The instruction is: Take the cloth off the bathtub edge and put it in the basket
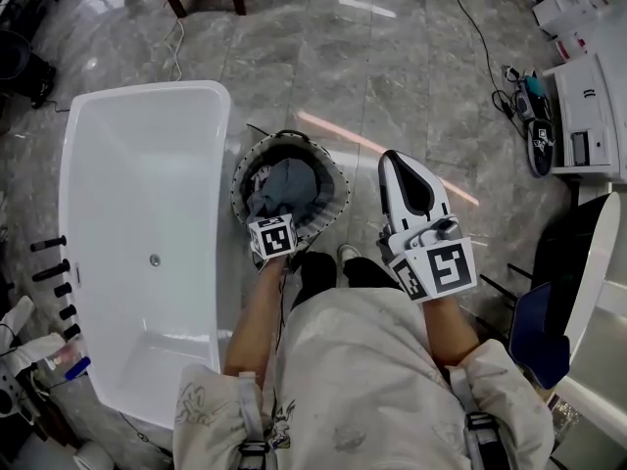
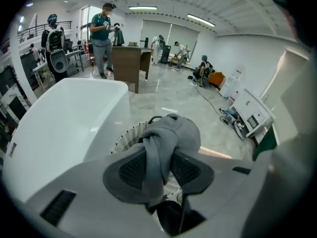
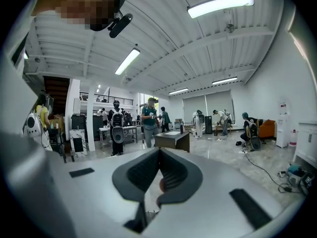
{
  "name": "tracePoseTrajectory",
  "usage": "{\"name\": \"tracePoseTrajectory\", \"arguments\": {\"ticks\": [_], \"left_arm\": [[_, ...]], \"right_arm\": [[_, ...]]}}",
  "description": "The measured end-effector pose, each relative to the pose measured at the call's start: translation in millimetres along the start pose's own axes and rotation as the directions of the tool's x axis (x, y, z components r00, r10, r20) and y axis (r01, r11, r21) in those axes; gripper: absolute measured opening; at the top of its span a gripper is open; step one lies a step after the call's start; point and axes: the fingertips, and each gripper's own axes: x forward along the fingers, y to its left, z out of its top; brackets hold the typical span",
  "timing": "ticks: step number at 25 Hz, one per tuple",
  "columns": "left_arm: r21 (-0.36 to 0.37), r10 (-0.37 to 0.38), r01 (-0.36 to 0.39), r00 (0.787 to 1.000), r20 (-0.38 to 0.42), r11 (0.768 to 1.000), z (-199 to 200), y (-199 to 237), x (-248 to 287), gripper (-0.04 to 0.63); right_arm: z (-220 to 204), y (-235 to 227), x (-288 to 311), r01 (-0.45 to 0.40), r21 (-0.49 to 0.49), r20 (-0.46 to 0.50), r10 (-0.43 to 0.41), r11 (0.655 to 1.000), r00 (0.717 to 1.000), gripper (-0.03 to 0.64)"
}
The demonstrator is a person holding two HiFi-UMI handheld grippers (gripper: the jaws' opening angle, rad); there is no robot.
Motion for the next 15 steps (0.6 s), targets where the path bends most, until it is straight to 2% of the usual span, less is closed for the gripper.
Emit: {"name": "tracePoseTrajectory", "arguments": {"ticks": [2, 5, 15], "left_arm": [[0.004, 0.002, -0.002, 1.000, -0.003, 1.000, -2, 0, 1, 0.167], [0.013, -0.008, 0.008, 1.000, 0.009, 1.000, 3, -6, -2, 0.192], [-0.018, -0.004, 0.005, 0.998, 0.061, 1.000, 10, -18, -23, 0.196]], "right_arm": [[-1, 1, -1, -0.008, -0.002, -0.004, 0.008, 1.000, 1.000, -0.012], [-1, 0, -2, -0.018, 0.001, -0.002, 0.018, 1.000, 1.000, -0.012], [2, 0, -2, -0.068, 0.013, 0.016, 0.068, 0.998, 0.998, -0.012]]}}
